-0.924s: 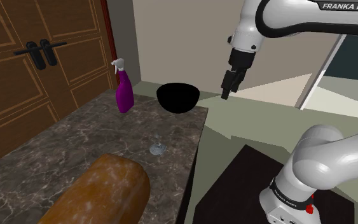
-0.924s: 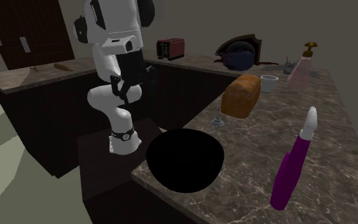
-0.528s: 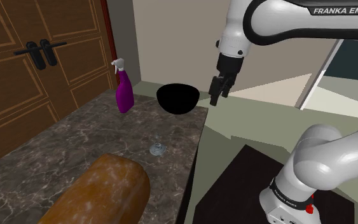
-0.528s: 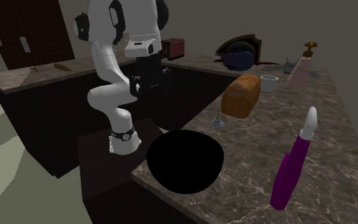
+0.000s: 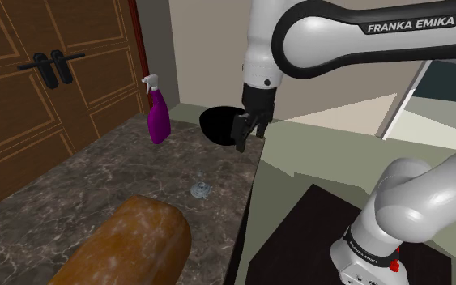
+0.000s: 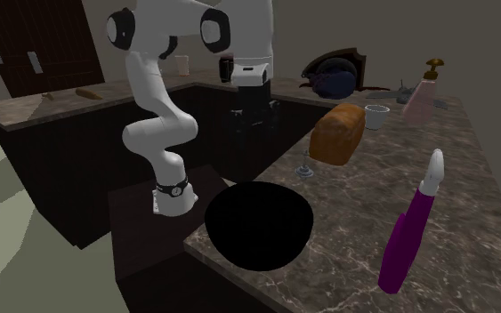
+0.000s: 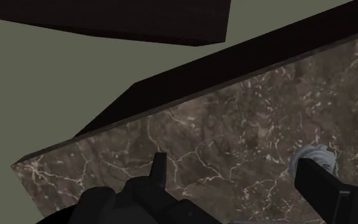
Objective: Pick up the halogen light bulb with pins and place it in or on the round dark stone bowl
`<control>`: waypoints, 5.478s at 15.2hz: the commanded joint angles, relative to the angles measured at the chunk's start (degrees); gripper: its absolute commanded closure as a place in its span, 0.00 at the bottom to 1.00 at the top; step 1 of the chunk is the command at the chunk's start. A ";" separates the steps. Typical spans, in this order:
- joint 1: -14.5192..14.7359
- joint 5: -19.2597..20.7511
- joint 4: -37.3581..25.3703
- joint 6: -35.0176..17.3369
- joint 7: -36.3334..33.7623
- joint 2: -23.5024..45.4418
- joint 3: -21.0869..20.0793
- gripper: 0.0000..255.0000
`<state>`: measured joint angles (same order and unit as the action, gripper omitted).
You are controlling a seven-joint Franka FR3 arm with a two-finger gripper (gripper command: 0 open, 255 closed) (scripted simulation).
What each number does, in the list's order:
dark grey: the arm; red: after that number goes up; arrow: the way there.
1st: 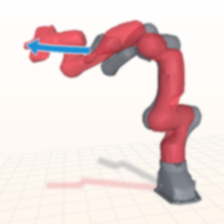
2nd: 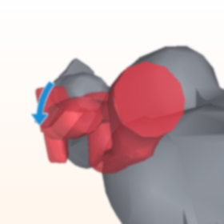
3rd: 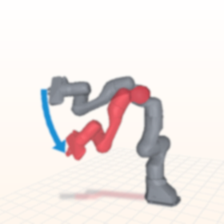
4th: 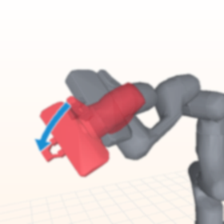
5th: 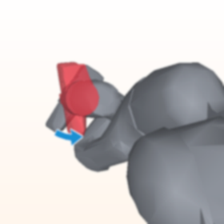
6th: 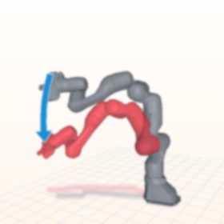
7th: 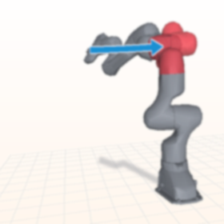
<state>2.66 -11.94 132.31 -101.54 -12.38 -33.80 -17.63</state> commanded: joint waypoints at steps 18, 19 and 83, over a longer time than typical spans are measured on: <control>0.33 4.71 -9.24 -11.43 -19.16 21.85 -15.84 0.00; 0.34 4.70 -9.24 -11.43 -19.16 21.83 -15.84 0.00; -3.93 9.91 -36.07 9.04 -7.69 29.48 -9.45 0.00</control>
<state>-1.28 -2.64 96.34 -91.36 -20.99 -5.64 -26.99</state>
